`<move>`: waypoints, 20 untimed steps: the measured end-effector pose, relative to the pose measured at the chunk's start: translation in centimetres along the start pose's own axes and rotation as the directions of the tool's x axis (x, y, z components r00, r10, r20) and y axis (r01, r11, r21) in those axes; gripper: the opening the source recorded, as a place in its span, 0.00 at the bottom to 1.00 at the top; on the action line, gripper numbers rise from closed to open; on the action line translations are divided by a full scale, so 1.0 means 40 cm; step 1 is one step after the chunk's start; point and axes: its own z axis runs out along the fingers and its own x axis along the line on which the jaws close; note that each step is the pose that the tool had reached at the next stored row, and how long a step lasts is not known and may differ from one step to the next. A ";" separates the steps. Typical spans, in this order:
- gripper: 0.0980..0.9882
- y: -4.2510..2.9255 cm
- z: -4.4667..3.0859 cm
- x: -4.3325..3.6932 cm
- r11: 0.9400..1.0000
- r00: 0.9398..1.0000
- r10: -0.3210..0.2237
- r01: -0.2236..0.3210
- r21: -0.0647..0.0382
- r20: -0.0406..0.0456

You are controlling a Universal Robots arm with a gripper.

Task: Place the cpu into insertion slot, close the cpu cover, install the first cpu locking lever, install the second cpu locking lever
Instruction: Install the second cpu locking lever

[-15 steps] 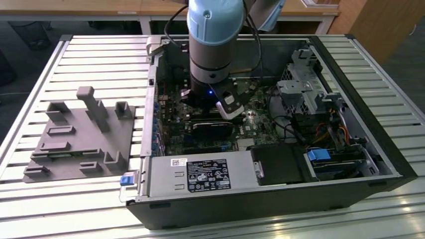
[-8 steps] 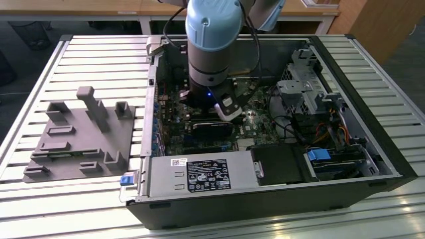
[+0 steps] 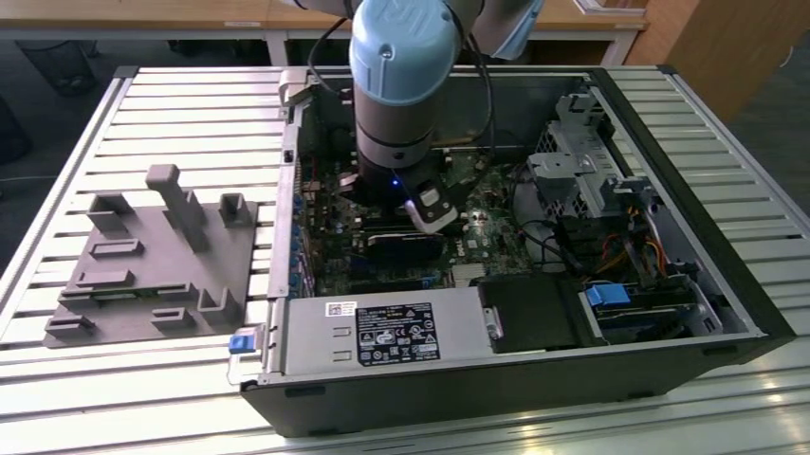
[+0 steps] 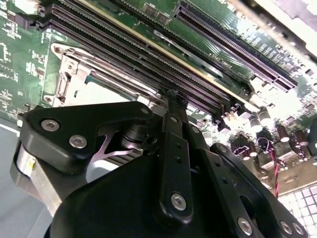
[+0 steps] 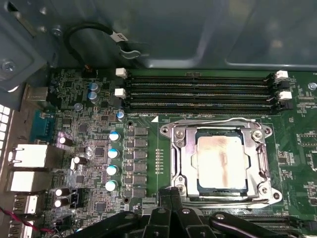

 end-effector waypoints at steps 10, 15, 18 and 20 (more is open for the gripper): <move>0.01 0.001 -0.008 0.004 1.000 1.000 0.000 0.000 0.000 0.000; 0.01 0.001 0.001 0.005 1.000 1.000 0.000 0.000 -0.001 0.000; 0.01 0.000 0.003 0.005 1.000 1.000 0.000 0.000 -0.001 0.000; 0.01 0.000 0.004 0.006 1.000 1.000 0.000 0.000 0.003 0.000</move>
